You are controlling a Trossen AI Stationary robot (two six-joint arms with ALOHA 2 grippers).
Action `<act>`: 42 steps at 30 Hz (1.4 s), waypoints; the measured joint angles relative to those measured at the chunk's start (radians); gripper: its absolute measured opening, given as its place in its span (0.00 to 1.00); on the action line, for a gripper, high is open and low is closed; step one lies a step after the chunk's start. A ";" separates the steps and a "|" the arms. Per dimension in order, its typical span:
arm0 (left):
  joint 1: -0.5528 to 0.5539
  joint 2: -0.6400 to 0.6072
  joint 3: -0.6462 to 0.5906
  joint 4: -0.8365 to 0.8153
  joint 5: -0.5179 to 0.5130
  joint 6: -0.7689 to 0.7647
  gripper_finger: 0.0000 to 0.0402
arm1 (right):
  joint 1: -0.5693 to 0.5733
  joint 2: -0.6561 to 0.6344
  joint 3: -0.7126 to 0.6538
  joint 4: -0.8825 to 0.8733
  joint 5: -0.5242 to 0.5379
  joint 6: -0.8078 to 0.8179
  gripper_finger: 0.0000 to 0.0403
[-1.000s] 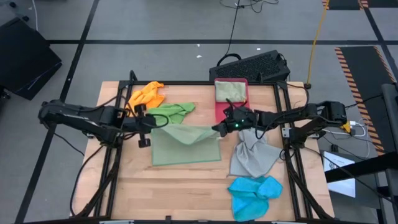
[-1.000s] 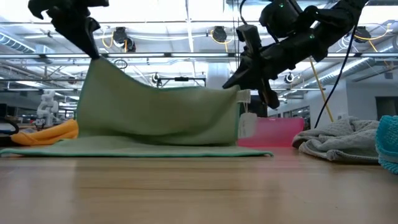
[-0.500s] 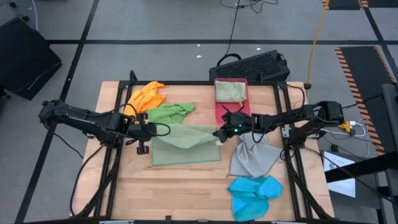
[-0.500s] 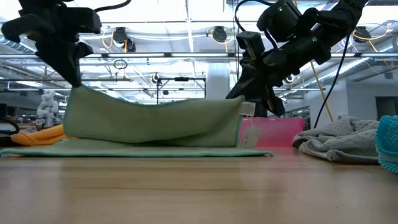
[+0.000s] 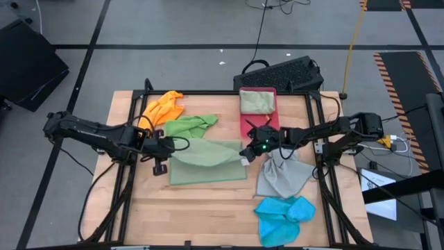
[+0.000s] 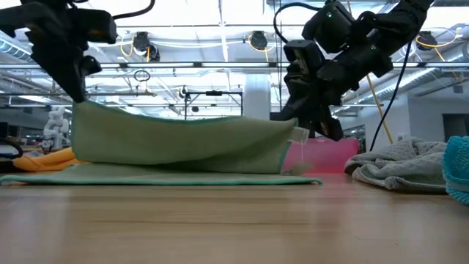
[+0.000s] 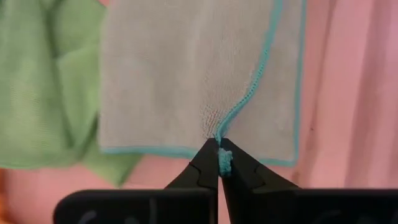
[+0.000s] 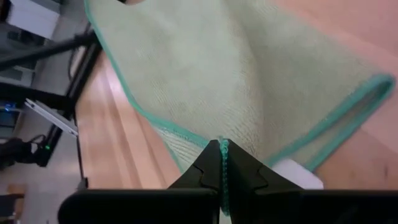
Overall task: Fold microfiber towels
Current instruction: Fold the light green microfiber cloth
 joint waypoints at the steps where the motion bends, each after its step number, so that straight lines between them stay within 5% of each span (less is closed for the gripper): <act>1: 0.000 0.000 -0.009 0.004 0.020 -0.012 0.02 | 0.003 0.000 0.000 -0.010 0.000 -0.002 0.00; 25: 0.000 0.000 -0.120 0.128 0.100 -0.153 0.03 | 0.039 0.000 0.000 -0.033 0.003 -0.028 0.02; 29: 0.000 0.000 -0.120 0.128 0.115 -0.154 0.04 | 0.038 0.000 0.000 -0.025 -0.061 -0.049 0.03; 42: 0.000 0.000 -0.120 0.175 0.185 -0.213 0.17 | 0.036 0.000 0.000 -0.036 -0.093 -0.022 0.32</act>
